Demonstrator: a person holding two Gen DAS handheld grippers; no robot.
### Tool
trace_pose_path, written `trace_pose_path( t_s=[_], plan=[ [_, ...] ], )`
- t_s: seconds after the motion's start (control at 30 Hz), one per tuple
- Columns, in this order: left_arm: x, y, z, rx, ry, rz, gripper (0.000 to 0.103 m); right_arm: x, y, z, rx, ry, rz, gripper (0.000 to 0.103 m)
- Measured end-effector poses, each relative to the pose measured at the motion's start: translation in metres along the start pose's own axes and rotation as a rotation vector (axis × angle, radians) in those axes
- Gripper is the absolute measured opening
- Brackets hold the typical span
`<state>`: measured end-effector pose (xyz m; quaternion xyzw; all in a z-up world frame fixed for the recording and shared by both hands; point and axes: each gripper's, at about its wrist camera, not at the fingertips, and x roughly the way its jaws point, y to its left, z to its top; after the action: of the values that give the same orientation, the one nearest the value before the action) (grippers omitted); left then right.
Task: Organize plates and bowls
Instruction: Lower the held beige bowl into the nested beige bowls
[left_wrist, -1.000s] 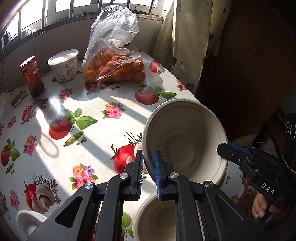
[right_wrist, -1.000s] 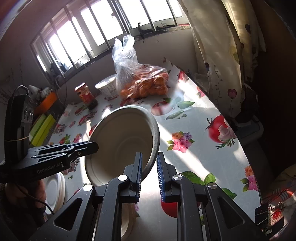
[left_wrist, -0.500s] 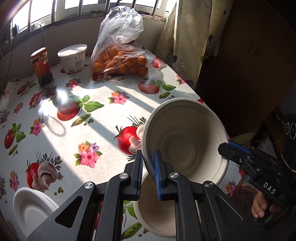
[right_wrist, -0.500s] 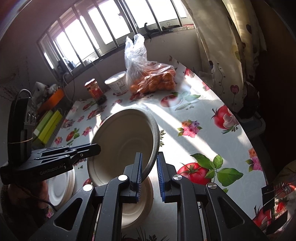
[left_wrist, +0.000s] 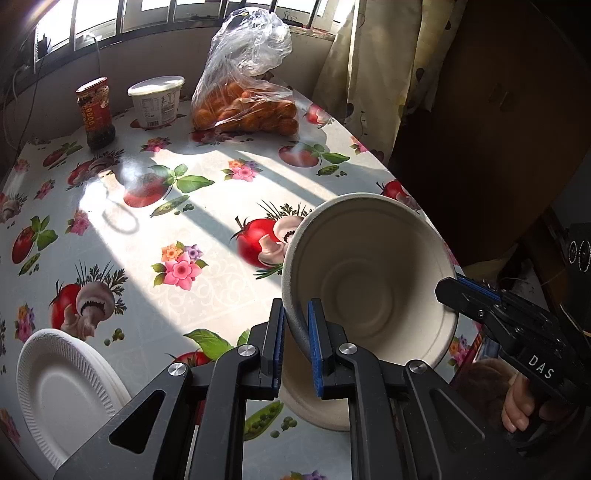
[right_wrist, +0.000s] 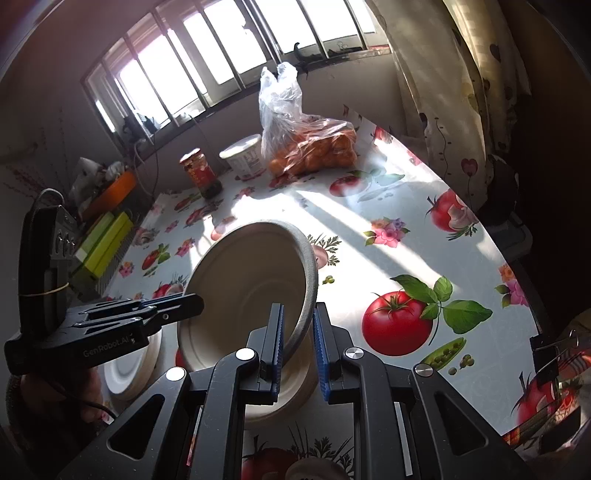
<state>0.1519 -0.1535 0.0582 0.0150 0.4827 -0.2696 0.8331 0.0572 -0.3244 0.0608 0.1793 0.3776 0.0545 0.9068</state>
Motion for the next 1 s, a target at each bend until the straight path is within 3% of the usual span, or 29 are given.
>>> trace_pose_path(
  t_s=[0.53, 1.0],
  plan=[
    [0.001, 0.001, -0.030, -0.024, 0.019, 0.022, 0.013, 0.004, 0.003, -0.021, 0.006, 0.036, 0.010, 0.016],
    [0.008, 0.000, -0.035, -0.029, 0.023, 0.049, 0.014, 0.012, 0.004, -0.028, -0.009, 0.060, -0.009, 0.016]
  ],
)
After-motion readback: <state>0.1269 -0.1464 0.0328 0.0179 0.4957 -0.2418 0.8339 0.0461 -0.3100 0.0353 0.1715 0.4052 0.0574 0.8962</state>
